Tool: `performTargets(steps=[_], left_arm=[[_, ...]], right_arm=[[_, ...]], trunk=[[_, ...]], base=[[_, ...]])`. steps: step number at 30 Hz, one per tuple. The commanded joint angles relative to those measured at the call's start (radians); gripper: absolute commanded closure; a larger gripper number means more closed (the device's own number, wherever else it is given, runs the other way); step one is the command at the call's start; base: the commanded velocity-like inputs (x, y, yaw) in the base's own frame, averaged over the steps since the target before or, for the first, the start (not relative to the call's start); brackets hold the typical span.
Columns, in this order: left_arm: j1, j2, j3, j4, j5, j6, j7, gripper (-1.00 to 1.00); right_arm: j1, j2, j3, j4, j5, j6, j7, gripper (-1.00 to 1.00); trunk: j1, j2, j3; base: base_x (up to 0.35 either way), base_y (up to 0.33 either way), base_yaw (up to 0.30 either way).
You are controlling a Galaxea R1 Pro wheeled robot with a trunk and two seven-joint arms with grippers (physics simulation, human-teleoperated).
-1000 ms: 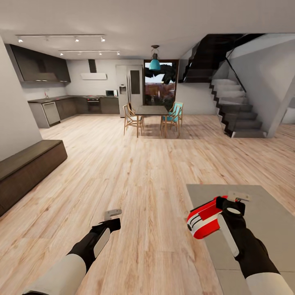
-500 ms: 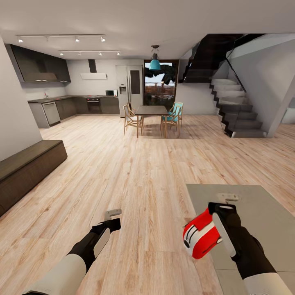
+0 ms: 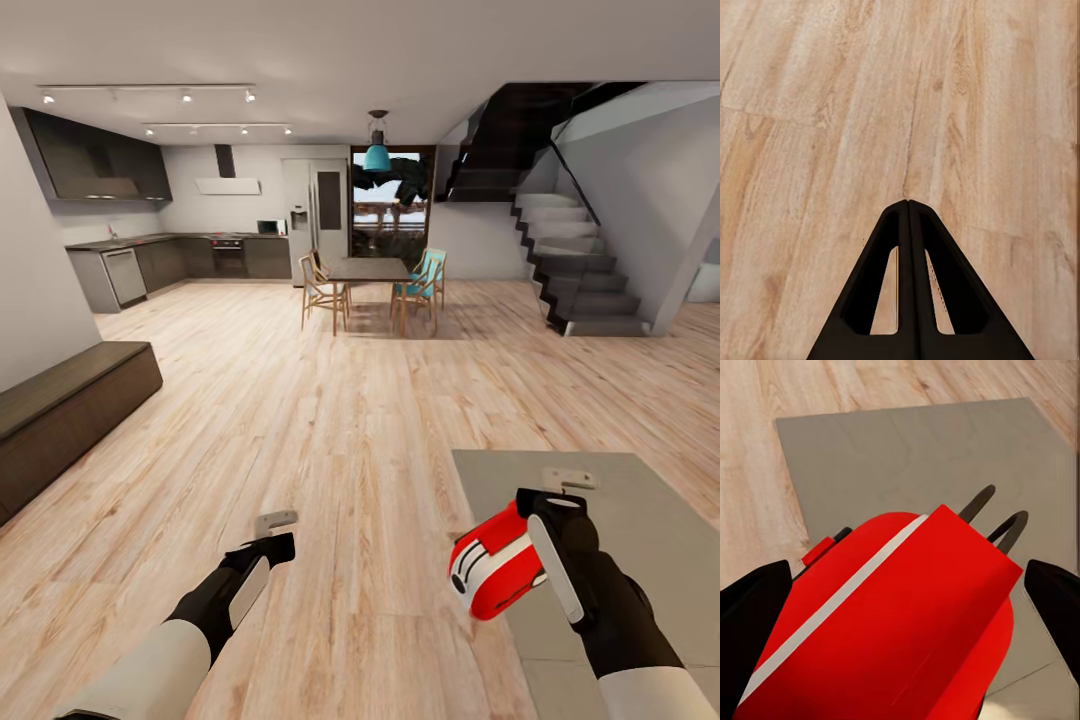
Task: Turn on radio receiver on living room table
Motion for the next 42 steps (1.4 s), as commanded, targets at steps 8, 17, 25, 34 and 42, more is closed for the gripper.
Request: performTargets(steps=[8,17,25,34,42], left_arm=[[0.000,0.000,0.000,0.000,0.000,0.000,0.000,1.00],[0.000,-0.001,-0.001,0.000,0.001,-0.001,-0.001,1.00],[0.000,-0.014,-0.001,0.000,0.002,0.000,0.000,1.00],[0.000,-0.014,0.000,0.000,0.002,0.000,0.000,1.00],[0.000,-0.014,-0.001,0.000,0.001,0.000,0.000,1.00]], right_arm=[[0.000,0.002,0.004,-0.002,0.001,-0.001,0.001,1.00],[0.000,0.003,0.000,-0.004,-0.001,-0.020,0.001,1.00],[0.000,0.003,-0.002,-0.004,0.001,-0.021,-0.003,1.00],[0.000,0.003,-0.004,-0.004,0.002,-0.021,-0.004,1.00],[0.000,0.003,-0.004,-0.004,0.002,-0.021,-0.004,1.00]], trunk=[[0.000,0.000,0.000],[0.000,0.000,0.000],[0.000,0.000,0.000],[0.000,0.000,0.003],[0.000,0.000,0.007]], base=[[0.040,-0.094,-0.002],[0.001,-0.001,-0.240],[0.000,0.000,-0.299],[0.000,0.000,-0.300],[0.000,0.000,-0.300]])
